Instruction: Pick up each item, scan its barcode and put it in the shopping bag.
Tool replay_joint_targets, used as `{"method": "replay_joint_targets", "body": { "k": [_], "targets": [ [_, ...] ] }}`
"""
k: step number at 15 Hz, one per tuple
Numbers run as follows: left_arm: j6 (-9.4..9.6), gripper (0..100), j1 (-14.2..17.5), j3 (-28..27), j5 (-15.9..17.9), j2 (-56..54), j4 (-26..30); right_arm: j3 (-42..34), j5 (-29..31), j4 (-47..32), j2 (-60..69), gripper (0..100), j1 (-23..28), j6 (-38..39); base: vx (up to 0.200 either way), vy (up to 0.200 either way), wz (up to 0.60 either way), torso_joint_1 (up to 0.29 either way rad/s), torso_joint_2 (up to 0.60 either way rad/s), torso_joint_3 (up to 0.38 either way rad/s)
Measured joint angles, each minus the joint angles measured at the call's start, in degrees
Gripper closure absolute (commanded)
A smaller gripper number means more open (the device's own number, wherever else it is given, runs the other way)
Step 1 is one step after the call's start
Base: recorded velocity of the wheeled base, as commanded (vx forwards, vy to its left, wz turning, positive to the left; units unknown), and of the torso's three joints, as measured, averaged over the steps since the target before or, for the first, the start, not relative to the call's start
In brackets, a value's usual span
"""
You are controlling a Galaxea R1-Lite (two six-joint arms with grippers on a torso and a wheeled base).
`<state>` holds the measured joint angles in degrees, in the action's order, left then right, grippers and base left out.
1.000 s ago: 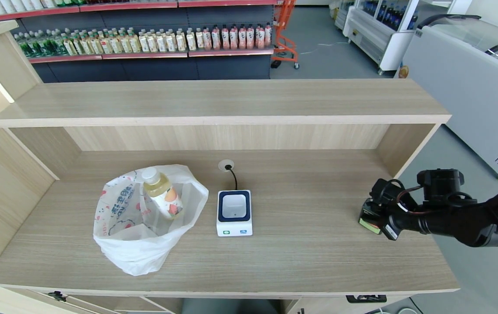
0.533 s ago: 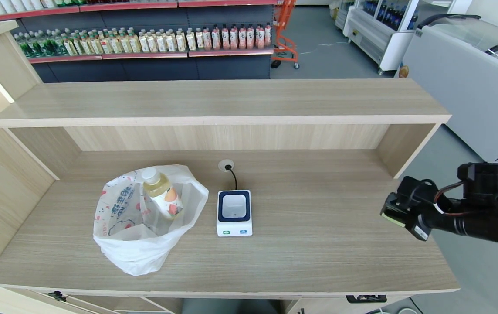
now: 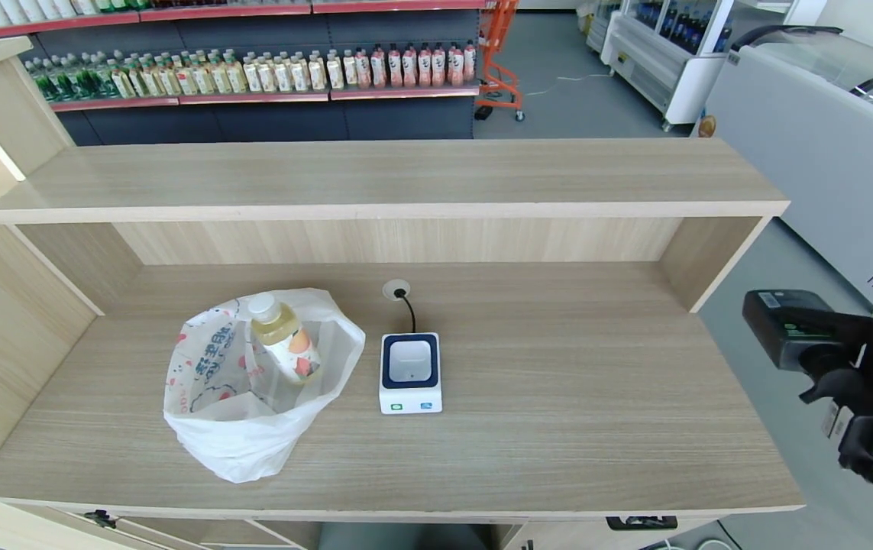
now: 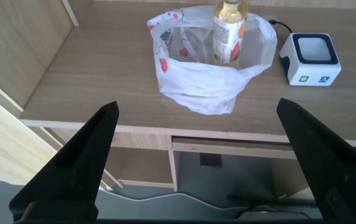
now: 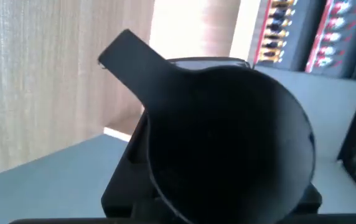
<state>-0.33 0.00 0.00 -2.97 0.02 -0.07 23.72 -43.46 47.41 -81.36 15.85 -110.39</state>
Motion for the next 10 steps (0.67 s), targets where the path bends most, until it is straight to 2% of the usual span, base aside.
{"method": "replay_joint_targets", "body": {
  "k": [2,3,5,7,8,10],
  "targets": [
    [0.01,0,0.0,0.0,0.0,0.0,0.02,-0.22,-7.74,-0.01,1.84,100,-2.51,-10.09,0.0,0.0,0.0,0.0,0.0,0.0],
    [0.0,0,0.0,0.0,0.0,0.0,0.0,-0.38,-9.72,-0.22,2.54,100,-4.83,-14.37,0.0,0.0,0.0,0.0,0.0,0.0],
    [0.01,0,0.0,0.0,0.0,0.0,0.0,-0.71,-11.28,-1.54,3.17,100,-9.09,-21.87,0.0,0.0,0.0,0.0,0.0,0.0],
    [0.0,0,0.0,0.0,0.0,0.0,0.0,-0.93,-11.56,-9.89,3.13,100,-12.87,-31.18,0.0,0.0,0.0,0.0,0.0,0.0],
    [0.01,0,0.0,0.0,0.0,0.0,0.0,-0.94,-11.63,-13.23,3.02,100,-14.69,-34.0,0.0,0.0,0.0,0.0,0.0,0.0],
    [0.01,0,0.0,0.0,0.0,0.0,0.0,-0.74,-12.64,-14.73,2.95,100,-18.41,-36.33,0.0,0.0,0.0,0.0,0.0,0.0]
  ]
}}
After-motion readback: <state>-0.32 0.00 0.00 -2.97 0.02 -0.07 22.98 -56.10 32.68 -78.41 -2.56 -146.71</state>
